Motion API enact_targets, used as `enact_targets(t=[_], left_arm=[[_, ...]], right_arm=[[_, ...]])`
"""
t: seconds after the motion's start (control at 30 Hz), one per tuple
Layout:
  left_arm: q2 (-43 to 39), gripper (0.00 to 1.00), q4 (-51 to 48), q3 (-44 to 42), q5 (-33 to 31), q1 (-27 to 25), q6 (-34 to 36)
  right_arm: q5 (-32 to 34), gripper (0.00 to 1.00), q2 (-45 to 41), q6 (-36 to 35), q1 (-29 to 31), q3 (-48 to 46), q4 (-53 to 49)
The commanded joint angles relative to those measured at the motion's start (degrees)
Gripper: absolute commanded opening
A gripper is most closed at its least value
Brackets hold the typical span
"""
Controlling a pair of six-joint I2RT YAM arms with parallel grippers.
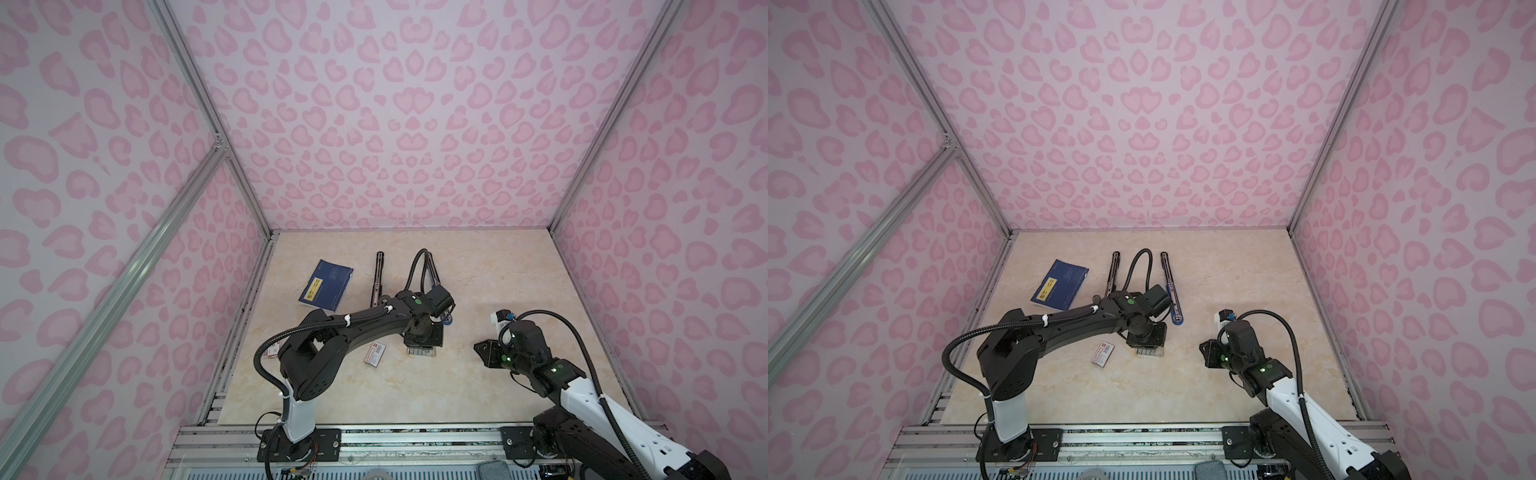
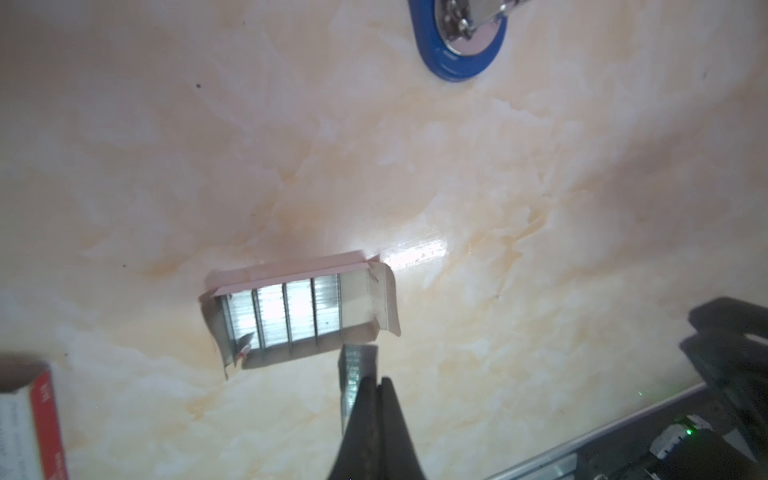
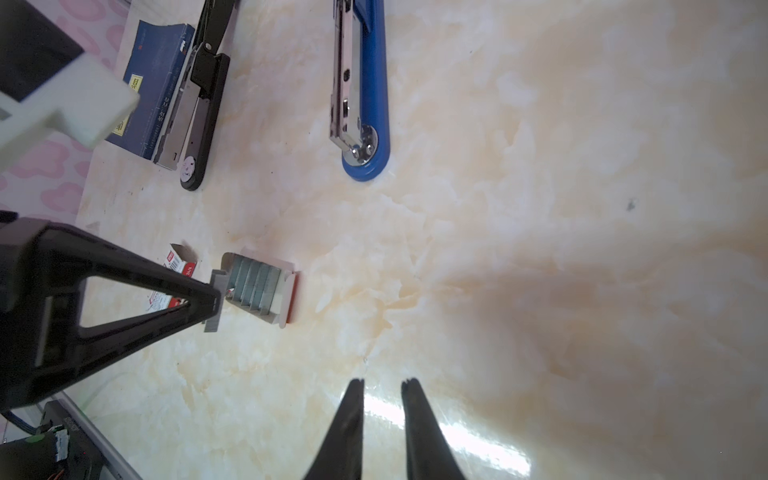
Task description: Load the staples into the stapler
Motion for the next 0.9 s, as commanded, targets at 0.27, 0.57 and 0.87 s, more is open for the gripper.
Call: enact_targets(t=[0.27, 0.57, 0.87], left_arm=[[-19.97, 0.03, 16.62, -9.18, 9.18, 5.31, 10.03], [-33.42, 0.04, 33.82, -17.95, 30.58, 13.83, 19.17], [-38.18, 0.04, 37.94, -18.96, 41.99, 15.61, 21.69]], right_arm=[[-7.82, 0.24, 2.88, 0.74, -0.56, 9.16, 5.37], [-17.26, 0.39, 10.59, 7.37, -3.77, 17.48, 21.47], [-38.06, 0.39, 14.87, 20.51, -6.15, 19.77, 44.61]])
